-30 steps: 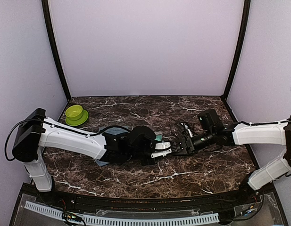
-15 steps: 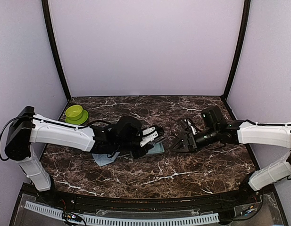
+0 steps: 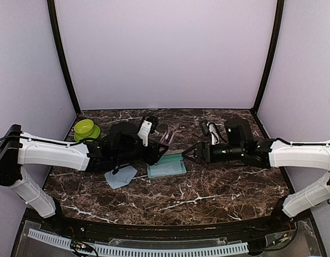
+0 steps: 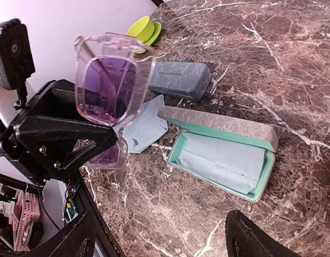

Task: Organize the sunglasses
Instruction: Pass from the left arm to the right

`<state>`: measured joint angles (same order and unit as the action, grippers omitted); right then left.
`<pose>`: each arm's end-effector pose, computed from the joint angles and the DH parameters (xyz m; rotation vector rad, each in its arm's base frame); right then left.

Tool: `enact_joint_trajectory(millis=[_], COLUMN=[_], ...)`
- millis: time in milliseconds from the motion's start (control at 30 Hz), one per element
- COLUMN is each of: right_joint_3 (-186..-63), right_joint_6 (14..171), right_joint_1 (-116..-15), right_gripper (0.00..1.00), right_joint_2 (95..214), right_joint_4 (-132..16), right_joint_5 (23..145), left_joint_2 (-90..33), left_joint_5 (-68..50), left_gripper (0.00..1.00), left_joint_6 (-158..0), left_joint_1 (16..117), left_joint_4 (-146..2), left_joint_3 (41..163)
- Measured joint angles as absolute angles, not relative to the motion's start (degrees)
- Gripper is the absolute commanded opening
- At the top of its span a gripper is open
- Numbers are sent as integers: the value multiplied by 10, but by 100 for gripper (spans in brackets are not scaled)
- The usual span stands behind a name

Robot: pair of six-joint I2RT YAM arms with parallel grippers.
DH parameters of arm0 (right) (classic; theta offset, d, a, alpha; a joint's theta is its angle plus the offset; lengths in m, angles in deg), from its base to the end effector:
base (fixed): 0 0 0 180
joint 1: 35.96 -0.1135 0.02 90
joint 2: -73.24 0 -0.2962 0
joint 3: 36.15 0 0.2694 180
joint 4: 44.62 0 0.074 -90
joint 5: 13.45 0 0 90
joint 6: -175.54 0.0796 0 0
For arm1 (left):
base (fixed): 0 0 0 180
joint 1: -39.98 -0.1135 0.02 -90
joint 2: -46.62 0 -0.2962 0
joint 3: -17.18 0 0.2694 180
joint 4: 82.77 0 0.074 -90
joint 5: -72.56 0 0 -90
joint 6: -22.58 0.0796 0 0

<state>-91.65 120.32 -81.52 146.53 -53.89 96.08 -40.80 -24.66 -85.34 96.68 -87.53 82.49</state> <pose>0.2079 0.2500 0.2471 -0.4436 2.1995 1.1745 0.2292 -0.3307 0.2624 0.5603 1.8634 -0.7687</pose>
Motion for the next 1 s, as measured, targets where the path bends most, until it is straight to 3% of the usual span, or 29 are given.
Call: enact_joint_trajectory(millis=[300,633,1000], right_joint_3=[-910,-908,-1051], right_joint_6=[1233,1234,1238], right_joint_1=[-913,-919,-899], right_gripper=[85,87,91], right_joint_2=[1529,1500,1518], right_joint_4=[-447,-455,-518], right_joint_5=[826,747,743], left_joint_2=[-408,-404,-404], left_joint_5=[-239,-235,-223], left_gripper=[32,27,25], left_joint_6=[-1010,-1059,-1072], left_joint_1=[967,967,967], left_joint_4=[-991,-1042,-1086], left_joint_3=[769,741,721])
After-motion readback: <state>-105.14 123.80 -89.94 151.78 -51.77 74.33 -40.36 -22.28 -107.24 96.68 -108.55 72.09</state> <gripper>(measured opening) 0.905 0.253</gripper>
